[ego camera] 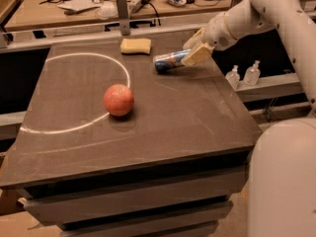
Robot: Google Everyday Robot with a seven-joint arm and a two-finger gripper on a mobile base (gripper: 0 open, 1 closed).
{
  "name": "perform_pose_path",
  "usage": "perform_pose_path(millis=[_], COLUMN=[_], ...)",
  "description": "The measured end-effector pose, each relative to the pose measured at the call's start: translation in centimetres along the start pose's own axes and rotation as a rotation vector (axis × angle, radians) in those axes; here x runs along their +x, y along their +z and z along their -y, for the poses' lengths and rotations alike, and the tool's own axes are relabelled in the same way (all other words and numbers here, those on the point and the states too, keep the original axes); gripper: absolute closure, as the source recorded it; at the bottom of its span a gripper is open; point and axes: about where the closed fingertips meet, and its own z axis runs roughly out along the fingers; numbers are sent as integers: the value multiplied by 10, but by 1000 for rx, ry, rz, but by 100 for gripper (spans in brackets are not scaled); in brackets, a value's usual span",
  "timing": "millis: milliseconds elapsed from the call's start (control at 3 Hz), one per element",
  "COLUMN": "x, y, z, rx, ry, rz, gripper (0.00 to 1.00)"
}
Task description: Move redbull can near sponge
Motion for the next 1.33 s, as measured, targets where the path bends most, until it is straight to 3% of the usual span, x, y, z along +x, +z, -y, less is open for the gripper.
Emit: perform_pose_path(millis=[333, 667, 1000, 1333], x=[16, 26, 28, 22], y=[-10, 5, 23, 33], z=[6, 4, 5, 7], rx=[129, 260, 332, 356], ry=[49, 107, 140, 140], rz=[-84, -149, -174, -171], gripper=[100, 100, 100, 100])
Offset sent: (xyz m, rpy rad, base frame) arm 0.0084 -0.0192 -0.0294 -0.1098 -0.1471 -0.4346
